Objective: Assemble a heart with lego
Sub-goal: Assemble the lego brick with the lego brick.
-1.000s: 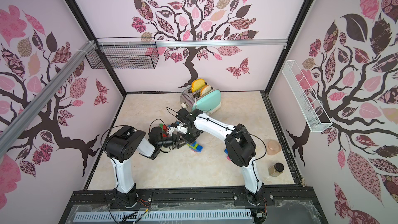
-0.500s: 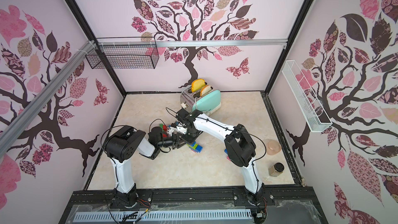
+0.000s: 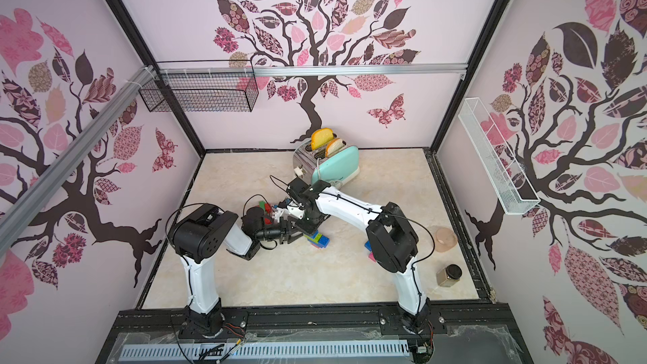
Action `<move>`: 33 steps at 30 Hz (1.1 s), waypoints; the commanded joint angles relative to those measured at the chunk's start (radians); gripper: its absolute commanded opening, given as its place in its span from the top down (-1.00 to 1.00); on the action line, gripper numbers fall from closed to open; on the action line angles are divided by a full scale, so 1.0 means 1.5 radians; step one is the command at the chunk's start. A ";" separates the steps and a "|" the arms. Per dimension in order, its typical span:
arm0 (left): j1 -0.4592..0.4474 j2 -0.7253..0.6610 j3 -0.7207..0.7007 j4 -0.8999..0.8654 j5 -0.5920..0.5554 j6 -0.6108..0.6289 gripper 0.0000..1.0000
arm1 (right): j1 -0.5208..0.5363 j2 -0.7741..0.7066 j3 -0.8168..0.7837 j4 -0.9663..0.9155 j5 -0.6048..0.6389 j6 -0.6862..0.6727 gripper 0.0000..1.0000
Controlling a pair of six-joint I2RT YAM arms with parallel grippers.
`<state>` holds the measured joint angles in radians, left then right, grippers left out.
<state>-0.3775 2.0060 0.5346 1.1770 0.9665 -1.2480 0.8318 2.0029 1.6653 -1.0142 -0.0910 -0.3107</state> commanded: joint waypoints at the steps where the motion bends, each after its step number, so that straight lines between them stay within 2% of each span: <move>1: -0.014 0.001 -0.005 0.001 0.012 -0.002 -0.17 | 0.005 0.002 -0.022 0.008 0.006 -0.006 0.59; 7: -0.040 -0.003 0.000 0.011 0.019 -0.044 -0.12 | 0.004 -0.007 -0.039 0.020 0.006 -0.010 0.59; 17: -0.043 -0.024 -0.002 0.007 0.025 -0.088 -0.04 | 0.004 -0.030 -0.074 0.037 -0.005 -0.035 0.60; 19: -0.046 -0.028 -0.003 0.003 0.027 -0.088 -0.09 | 0.004 -0.038 -0.089 0.046 -0.006 -0.040 0.60; 23: -0.056 -0.027 0.001 -0.026 0.030 -0.071 -0.31 | 0.003 -0.046 -0.102 0.048 -0.018 -0.048 0.60; 33: -0.067 -0.021 0.009 -0.016 0.038 -0.079 0.05 | 0.003 -0.044 -0.111 0.050 -0.032 -0.062 0.60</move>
<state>-0.4458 1.9785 0.5373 1.1423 0.9779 -1.3651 0.8272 1.9129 1.5330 -0.9558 -0.0895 -0.3939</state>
